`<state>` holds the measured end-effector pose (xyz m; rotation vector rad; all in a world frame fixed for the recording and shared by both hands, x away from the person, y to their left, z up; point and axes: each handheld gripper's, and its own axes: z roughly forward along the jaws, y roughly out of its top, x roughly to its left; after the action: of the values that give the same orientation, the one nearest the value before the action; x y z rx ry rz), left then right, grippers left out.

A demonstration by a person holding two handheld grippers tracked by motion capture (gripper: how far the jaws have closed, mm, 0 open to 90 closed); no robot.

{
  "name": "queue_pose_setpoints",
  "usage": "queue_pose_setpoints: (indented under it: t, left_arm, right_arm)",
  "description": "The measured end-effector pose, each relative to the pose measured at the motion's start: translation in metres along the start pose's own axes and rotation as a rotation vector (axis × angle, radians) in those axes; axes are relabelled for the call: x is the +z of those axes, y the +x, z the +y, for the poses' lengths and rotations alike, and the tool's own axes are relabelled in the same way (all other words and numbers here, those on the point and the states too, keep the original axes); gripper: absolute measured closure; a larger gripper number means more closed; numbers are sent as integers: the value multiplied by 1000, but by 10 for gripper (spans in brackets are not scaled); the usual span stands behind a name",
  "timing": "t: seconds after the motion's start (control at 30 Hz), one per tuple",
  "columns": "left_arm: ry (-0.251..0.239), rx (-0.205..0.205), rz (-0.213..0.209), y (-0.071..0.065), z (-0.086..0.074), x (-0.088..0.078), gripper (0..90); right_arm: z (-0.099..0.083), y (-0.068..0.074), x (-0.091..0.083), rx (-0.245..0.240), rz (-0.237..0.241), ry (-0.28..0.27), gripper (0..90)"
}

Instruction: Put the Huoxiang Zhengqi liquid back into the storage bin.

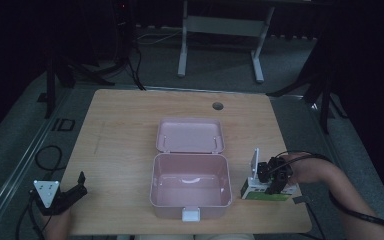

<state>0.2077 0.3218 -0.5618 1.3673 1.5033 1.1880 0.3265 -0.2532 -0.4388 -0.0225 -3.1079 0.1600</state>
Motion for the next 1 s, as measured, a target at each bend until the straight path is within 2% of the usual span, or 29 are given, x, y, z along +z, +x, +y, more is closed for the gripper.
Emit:
queue_pose_setpoints:
  t: [0.4,0.67,1.0]
  left_arm:
    - [-1,-1,1,0,0,0,22]
    - [-1,-3,2,0,0,0,22]
    - [-1,-5,1,0,0,0,22]
  right_arm:
    - [-1,12,-21,34,-12,1,618]
    - [5,23,-43,7,-3,-3,618]
    - [7,31,-74,13,-27,-2,618]
